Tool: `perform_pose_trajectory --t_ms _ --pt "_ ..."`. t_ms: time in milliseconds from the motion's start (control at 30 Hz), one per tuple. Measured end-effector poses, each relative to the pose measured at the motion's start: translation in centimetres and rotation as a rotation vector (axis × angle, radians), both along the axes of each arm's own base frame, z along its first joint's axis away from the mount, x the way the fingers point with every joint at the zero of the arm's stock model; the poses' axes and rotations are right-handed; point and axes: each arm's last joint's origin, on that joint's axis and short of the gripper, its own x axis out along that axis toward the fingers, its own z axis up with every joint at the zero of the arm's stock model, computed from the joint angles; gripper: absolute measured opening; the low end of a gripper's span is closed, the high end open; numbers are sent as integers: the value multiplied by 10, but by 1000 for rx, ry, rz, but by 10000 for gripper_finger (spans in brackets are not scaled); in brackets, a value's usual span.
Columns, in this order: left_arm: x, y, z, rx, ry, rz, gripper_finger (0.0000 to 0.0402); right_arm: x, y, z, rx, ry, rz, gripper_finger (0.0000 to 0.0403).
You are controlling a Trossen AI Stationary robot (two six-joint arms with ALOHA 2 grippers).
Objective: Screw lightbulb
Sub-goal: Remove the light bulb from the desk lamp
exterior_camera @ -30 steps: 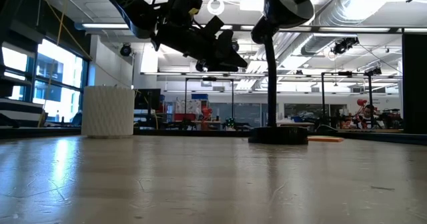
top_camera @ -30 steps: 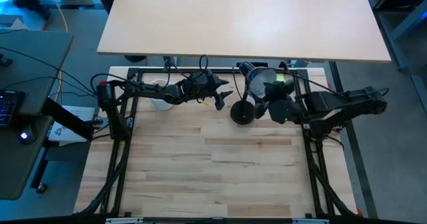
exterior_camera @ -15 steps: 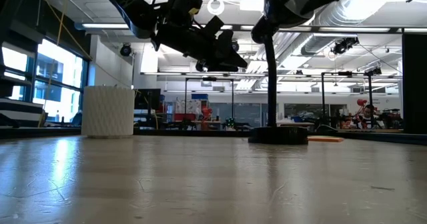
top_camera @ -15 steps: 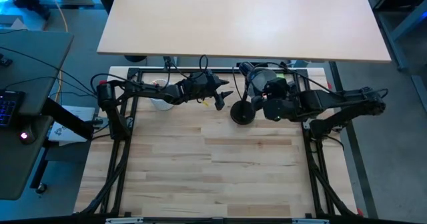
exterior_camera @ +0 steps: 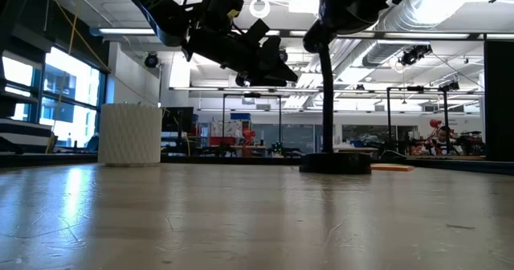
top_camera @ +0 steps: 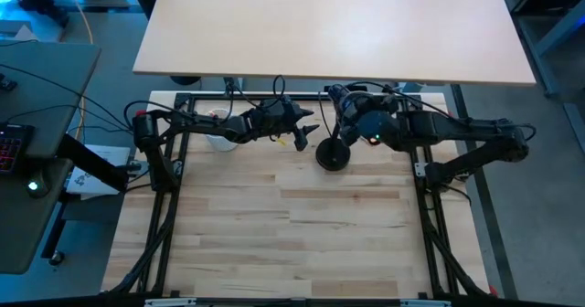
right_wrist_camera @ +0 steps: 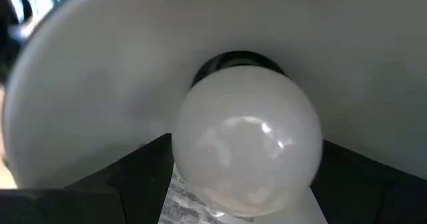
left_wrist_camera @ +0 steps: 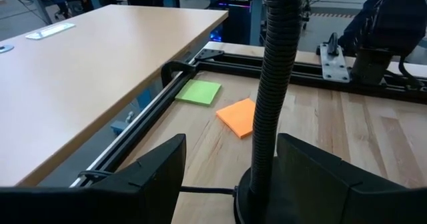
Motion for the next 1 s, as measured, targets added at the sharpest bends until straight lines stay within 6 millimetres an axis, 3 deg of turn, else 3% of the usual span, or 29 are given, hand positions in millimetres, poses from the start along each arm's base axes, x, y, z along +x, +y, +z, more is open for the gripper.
perform_pose_trajectory --t_ms 167,533,700,767,1000 --pt "0 0 0 0 0 0 229 1 -5 -1 -103 217 182 312" --pt "0 0 0 -4 -2 1 229 -2 -5 -1 -595 973 611 312" --pt "0 0 0 -8 -3 2 229 -2 1 2 -802 1328 582 312" --pt "0 0 0 -9 -3 3 229 -2 6 3 -827 1351 556 311" --pt "0 0 0 -17 -1 5 229 -15 23 5 -702 1001 439 311"
